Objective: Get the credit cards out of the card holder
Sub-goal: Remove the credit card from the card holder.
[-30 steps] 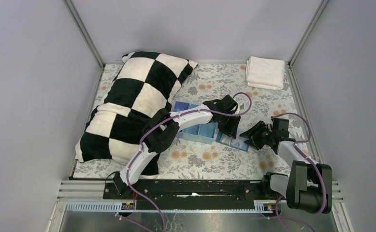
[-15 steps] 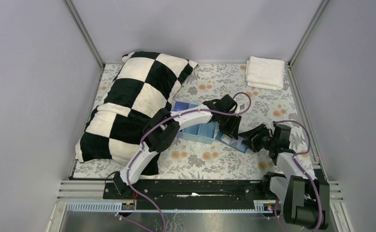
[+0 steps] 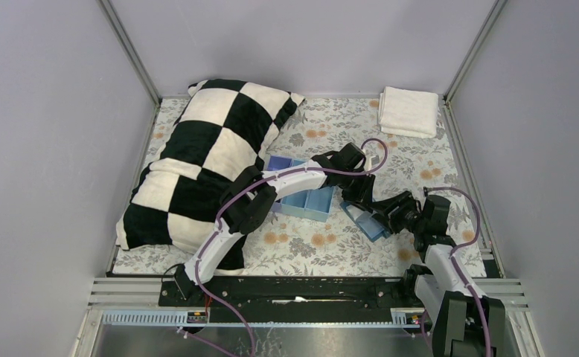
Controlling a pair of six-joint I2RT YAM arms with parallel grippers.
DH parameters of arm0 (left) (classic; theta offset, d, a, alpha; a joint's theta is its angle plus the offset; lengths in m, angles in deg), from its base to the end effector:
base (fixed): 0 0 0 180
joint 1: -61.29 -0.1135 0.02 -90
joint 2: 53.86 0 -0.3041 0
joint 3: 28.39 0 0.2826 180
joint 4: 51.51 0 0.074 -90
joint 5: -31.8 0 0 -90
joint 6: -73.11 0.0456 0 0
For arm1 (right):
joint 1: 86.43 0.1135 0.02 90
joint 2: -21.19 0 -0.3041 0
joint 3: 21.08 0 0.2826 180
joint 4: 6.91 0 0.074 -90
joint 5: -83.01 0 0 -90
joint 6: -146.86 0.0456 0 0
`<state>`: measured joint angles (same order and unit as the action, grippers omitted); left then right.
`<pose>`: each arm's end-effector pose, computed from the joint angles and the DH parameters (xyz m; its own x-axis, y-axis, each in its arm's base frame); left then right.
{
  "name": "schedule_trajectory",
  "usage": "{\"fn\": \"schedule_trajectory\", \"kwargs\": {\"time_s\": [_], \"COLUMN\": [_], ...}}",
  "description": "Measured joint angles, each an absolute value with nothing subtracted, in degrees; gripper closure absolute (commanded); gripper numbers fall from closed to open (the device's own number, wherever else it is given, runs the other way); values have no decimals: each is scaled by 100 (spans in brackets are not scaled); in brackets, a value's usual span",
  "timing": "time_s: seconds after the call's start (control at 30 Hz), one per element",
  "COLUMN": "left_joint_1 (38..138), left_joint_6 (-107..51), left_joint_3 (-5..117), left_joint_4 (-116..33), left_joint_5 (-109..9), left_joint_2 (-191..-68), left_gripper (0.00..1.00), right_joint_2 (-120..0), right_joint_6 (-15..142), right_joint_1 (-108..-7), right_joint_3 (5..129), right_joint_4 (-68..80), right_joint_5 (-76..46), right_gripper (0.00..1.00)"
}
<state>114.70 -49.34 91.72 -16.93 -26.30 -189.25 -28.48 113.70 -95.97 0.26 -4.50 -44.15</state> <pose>0.3274 -0.4815 0.1664 -0.8592 0.3932 -0.3272 0.5021 0.5256 -0.6868 0.1690 -0.0005 0.1548 -0.5938 0.7763 -0.2117 0.2142 0.4060 0.8884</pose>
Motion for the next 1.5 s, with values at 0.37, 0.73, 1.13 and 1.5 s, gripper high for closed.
{"fn": "schedule_trajectory", "kwargs": {"time_s": [0.37,0.73,1.13,1.5], "left_joint_1": [11175,10906,10869,11151], "left_joint_6": [-4862,-4685,-4580,-4438], "left_joint_3": [9172,9172,9113,9231], "left_joint_4": [-1459,-1231,-1105,-840], "left_joint_5": [-2626,-2665,-2724,-2573], "left_joint_2": [-18588,-18053,-17961,-18068], "left_gripper": [64,62,61,62], "right_joint_2": [-3353,-3923,-5217,-4420], "right_joint_6": [11228,11197,11217,10533], "right_joint_1": [-9597,-9597,-9597,-9597], "right_joint_3": [151,328,907,1259], "right_joint_4": [-758,-1197,-1763,-292], "right_joint_5": [-4418,-4413,-4418,-4074], "right_gripper": [45,45,46,48]}}
